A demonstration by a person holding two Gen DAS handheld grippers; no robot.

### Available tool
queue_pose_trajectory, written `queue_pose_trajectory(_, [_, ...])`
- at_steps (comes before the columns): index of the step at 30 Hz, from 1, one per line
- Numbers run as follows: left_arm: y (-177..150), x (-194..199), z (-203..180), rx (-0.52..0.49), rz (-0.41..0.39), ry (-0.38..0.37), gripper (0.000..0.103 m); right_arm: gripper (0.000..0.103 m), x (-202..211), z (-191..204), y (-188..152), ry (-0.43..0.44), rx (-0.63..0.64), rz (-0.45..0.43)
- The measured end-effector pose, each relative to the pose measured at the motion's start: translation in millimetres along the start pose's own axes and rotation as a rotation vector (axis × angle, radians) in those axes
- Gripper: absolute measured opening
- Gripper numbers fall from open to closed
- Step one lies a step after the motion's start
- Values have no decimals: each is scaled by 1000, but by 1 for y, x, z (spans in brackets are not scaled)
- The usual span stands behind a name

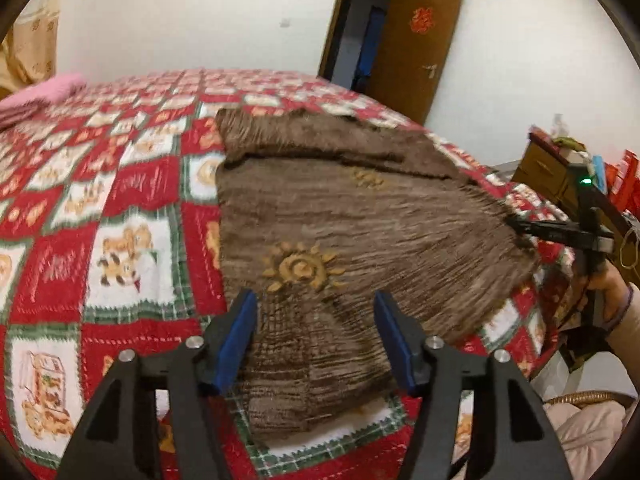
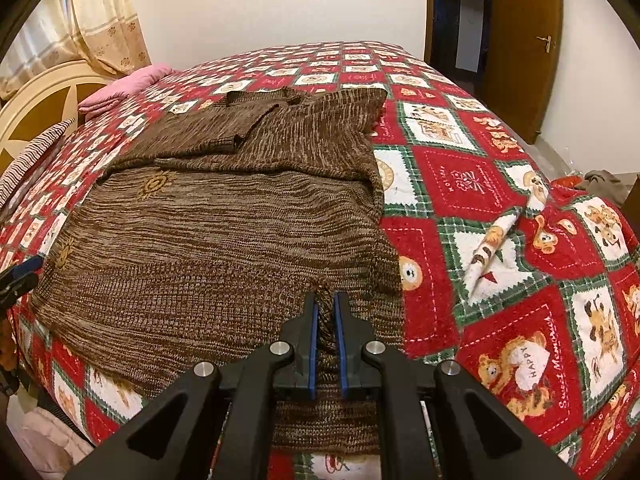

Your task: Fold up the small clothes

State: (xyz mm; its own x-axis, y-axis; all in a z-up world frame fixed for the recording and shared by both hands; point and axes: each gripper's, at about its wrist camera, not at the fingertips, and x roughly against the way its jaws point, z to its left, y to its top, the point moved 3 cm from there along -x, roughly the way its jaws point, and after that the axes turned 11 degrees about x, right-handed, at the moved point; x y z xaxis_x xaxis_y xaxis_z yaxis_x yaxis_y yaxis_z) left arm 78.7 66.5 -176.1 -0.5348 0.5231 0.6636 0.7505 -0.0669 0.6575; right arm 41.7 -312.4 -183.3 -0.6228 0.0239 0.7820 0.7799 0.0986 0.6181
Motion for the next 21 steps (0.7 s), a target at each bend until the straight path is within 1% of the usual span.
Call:
queue_pose_trajectory(2, [-3, -6, 7, 40, 21, 3, 63, 8, 0, 0, 0, -1, 1, 0])
queue_pose_trajectory(3, [-3, -4, 7, 47, 11, -7, 64, 8, 0, 1, 0, 0, 2, 0])
queue_pose_trajectory(5, [-4, -3, 6, 50, 16, -14, 63, 8, 0, 1, -1, -1, 4, -1])
queue_pose_trajectory(9, [-6, 0, 5, 62, 19, -35, 59, 8, -1, -1, -2, 2, -3, -2])
queue_pose_trajectory(11, [-6, 3, 6, 89, 22, -61, 59, 8, -1, -1, -2, 3, -6, -2])
queue_pose_trajectory(14, [-5, 5, 7, 127, 35, -124, 59, 8, -1, 0, -2, 1, -1, -1])
queue_pose_trajectory(15, [-4, 3, 7, 133, 38, -124, 61, 8, -1, -1, -2, 1, -1, -1])
queue_pose_trajectory(17, [-4, -2, 10, 149, 47, -112, 61, 8, -1, 0, -2, 1, -1, -1])
queue_pose_trajectory(19, [-3, -3, 11, 170, 43, -119, 58, 8, -1, -1, -2, 1, -1, -2])
queue_pose_trajectory(20, [-3, -5, 11, 180, 44, -111, 48, 8, -1, -1, -2, 1, -1, -2])
queue_pose_trajectory(21, [-3, -5, 13, 183, 45, -97, 32, 8, -1, -1, -2, 1, -1, -2])
